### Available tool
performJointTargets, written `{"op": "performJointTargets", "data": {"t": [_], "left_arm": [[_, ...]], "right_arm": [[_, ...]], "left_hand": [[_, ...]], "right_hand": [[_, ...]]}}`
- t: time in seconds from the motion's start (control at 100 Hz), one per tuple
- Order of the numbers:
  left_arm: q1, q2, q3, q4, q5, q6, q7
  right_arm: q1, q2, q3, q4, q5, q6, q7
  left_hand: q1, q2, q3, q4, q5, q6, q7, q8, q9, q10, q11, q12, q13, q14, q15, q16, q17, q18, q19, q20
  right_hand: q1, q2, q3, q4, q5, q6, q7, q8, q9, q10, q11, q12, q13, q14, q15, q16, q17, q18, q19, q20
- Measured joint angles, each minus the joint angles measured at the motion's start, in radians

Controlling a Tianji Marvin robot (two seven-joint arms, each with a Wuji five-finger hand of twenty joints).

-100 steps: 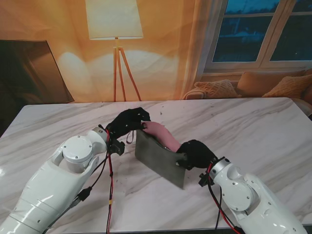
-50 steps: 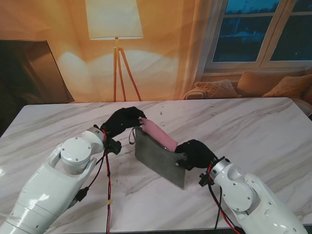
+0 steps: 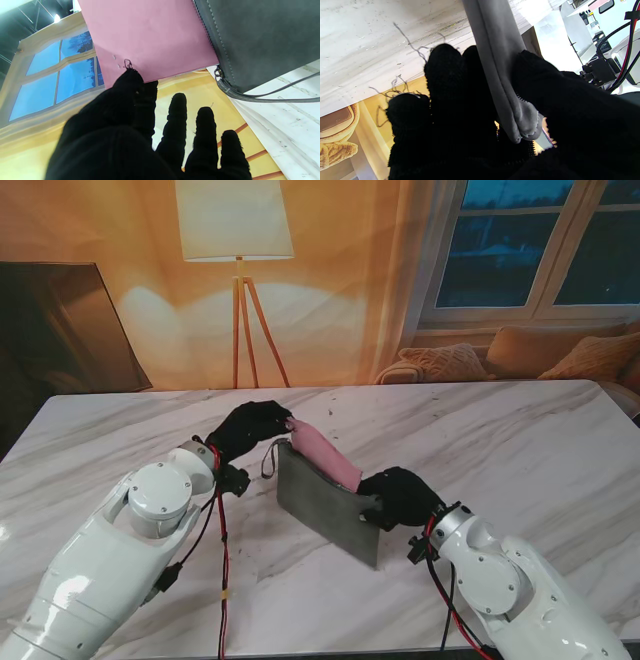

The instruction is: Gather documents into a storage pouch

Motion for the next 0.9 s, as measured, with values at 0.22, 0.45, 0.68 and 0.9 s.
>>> {"op": "performJointTargets", "data": {"t": [0.22,0.45,0.68,0.9], "left_arm": [[-0.009,0.001,0.014,-0.001,0.004,0.002,-0.005],[0.001,-0.017,0.008,-0.025,-0.131,0.113,0.036],[0.028,-0.024,-0.015,-0.026,-0.046,0.092,0.038],[0.062,0.005,-0.043,-0.041,-0.002,0.059,-0.038]], "right_arm": [[-0.003,0.001,0.000,-0.002,0.000,-0.002,0.002],[-0.009,0.000,0.008,-0.004,-0.013,-0.011,-0.012],[-0.027,0.000,0.031,-0.011,-0.068,-0.059,-0.044],[-0.024,0.003,0.021,-0.014,-0.054,-0.042,-0.040]], "left_hand": [[0.042,0.027,-0.043,-0.010,0.054,0.084,0.031,-0.014,0.000,-0.001,0.007,0.034,-0.010,0.000,0.027,0.004,0.000,-0.003,0.002,0.001],[0.089,0.065,-0.075,-0.011,0.054,0.249,0.067,0.077,0.000,0.000,0.023,0.036,-0.010,0.001,0.050,0.001,0.000,-0.010,-0.005,0.010],[0.089,0.074,-0.080,-0.012,0.065,0.251,0.077,0.082,0.000,0.000,0.023,0.036,-0.010,0.001,0.048,-0.017,0.000,-0.010,0.000,0.012],[0.073,0.020,-0.015,-0.012,0.065,0.190,0.053,0.003,0.000,-0.001,-0.003,0.008,-0.010,-0.002,0.003,-0.067,0.000,-0.010,-0.018,-0.003]], "right_hand": [[0.000,0.000,0.000,0.000,0.000,0.000,0.000,0.000,0.000,0.000,-0.001,0.001,0.000,0.000,0.000,0.000,0.000,0.000,0.000,0.000],[0.000,0.000,0.000,0.000,0.000,0.000,0.000,0.001,0.000,0.000,-0.001,0.003,0.000,0.000,0.000,0.000,0.000,0.000,0.000,0.000],[0.000,0.000,0.000,0.000,0.000,0.000,0.000,0.010,0.000,-0.003,-0.002,0.003,-0.001,0.000,0.000,0.000,0.000,0.000,0.000,0.000],[0.000,0.000,0.000,0.000,0.000,0.000,0.000,0.011,0.000,-0.004,-0.002,0.003,-0.001,0.000,0.000,0.000,0.000,0.000,0.000,0.000]]}}
